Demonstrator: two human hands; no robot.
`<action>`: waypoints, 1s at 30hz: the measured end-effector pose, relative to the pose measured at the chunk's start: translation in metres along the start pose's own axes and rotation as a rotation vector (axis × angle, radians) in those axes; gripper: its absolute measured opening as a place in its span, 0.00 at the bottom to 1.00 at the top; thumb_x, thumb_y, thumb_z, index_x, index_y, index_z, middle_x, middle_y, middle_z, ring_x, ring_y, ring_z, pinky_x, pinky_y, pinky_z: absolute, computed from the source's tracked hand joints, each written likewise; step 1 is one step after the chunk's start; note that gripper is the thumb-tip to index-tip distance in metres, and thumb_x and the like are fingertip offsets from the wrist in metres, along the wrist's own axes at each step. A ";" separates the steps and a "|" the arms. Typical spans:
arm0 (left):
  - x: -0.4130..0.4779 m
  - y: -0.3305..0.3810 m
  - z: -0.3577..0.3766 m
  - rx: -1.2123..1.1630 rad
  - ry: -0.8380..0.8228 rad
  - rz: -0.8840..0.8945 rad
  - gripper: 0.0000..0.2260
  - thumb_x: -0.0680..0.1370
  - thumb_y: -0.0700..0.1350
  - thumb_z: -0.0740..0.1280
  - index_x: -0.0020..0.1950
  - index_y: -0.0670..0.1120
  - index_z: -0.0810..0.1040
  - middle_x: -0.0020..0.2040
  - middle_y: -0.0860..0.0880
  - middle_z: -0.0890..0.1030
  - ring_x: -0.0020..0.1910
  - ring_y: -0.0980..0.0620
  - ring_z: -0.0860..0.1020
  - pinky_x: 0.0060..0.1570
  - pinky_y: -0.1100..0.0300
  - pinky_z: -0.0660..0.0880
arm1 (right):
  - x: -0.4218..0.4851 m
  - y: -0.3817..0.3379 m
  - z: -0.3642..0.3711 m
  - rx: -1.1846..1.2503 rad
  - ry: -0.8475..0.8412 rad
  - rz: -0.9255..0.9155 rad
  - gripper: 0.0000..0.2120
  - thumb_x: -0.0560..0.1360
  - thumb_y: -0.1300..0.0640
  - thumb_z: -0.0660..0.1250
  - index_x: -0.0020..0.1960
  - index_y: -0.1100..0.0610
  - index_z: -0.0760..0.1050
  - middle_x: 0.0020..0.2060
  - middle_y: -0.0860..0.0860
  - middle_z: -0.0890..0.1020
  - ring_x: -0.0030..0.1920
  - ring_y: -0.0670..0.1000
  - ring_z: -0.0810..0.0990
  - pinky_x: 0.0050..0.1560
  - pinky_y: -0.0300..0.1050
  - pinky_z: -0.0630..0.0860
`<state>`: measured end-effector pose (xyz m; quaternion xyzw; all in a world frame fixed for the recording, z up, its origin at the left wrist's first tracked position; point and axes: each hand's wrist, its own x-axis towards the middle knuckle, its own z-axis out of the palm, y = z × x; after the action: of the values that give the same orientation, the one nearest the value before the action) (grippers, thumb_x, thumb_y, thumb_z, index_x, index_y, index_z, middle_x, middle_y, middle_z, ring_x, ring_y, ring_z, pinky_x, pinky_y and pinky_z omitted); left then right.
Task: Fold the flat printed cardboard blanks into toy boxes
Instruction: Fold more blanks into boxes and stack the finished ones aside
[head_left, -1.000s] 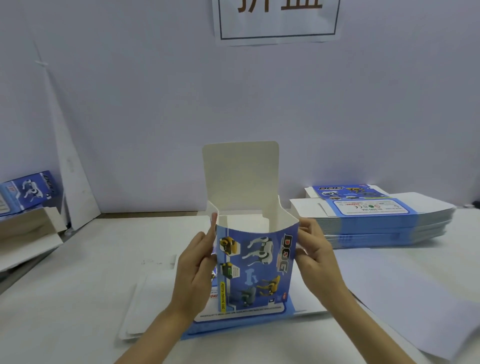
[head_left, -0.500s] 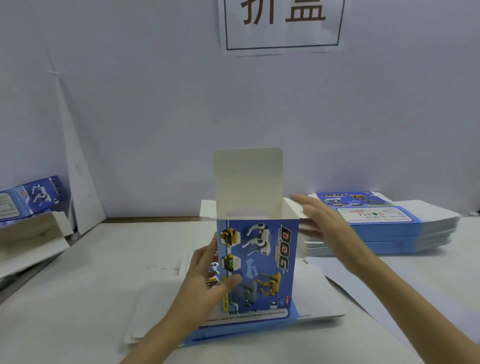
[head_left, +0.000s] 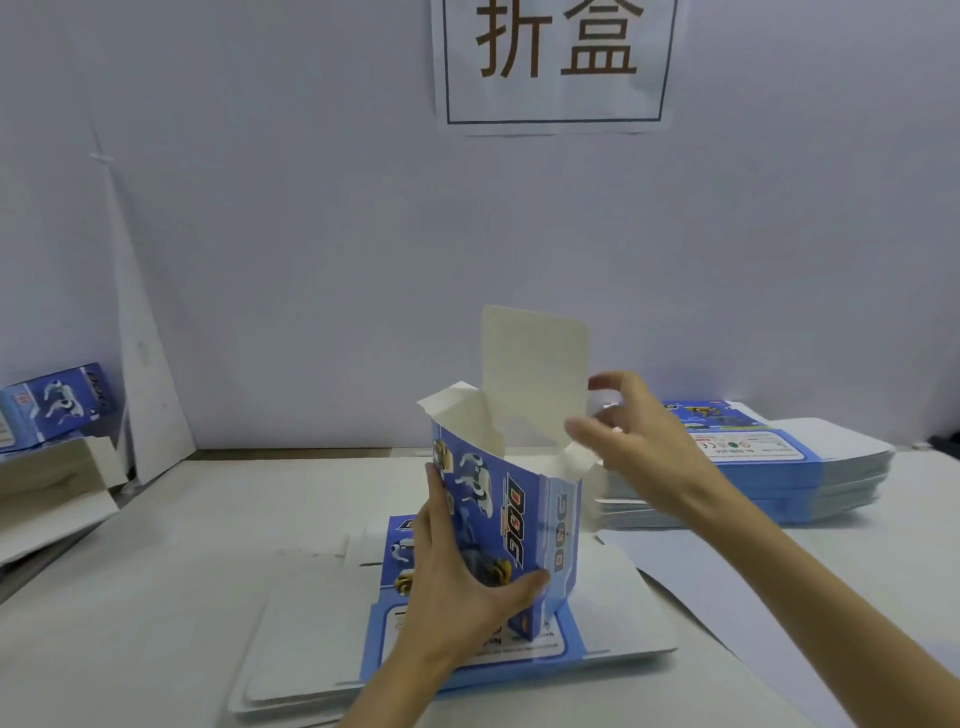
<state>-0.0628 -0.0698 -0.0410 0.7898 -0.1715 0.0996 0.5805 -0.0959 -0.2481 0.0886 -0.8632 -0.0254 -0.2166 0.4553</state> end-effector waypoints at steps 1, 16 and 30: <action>0.001 0.000 0.003 0.002 0.007 0.006 0.53 0.57 0.65 0.74 0.68 0.72 0.39 0.72 0.55 0.59 0.67 0.59 0.63 0.64 0.51 0.71 | 0.008 -0.004 -0.008 0.004 0.034 -0.014 0.21 0.73 0.45 0.68 0.62 0.49 0.67 0.46 0.50 0.82 0.42 0.48 0.81 0.44 0.45 0.77; -0.001 -0.011 0.014 0.008 0.054 0.071 0.55 0.60 0.63 0.74 0.69 0.71 0.33 0.69 0.62 0.56 0.66 0.67 0.62 0.49 0.73 0.70 | 0.055 0.054 0.004 0.566 -0.107 0.813 0.12 0.75 0.66 0.61 0.34 0.56 0.70 0.22 0.50 0.74 0.17 0.45 0.70 0.18 0.33 0.60; -0.001 -0.015 0.016 0.003 0.044 0.106 0.56 0.64 0.57 0.78 0.71 0.67 0.34 0.72 0.60 0.54 0.71 0.59 0.59 0.61 0.60 0.72 | 0.064 0.002 -0.015 0.032 0.095 0.102 0.13 0.76 0.59 0.69 0.60 0.53 0.76 0.44 0.55 0.81 0.31 0.52 0.82 0.29 0.46 0.80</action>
<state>-0.0586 -0.0811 -0.0595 0.7781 -0.1999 0.1478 0.5769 -0.0424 -0.2711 0.1195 -0.8447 0.0368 -0.2336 0.4801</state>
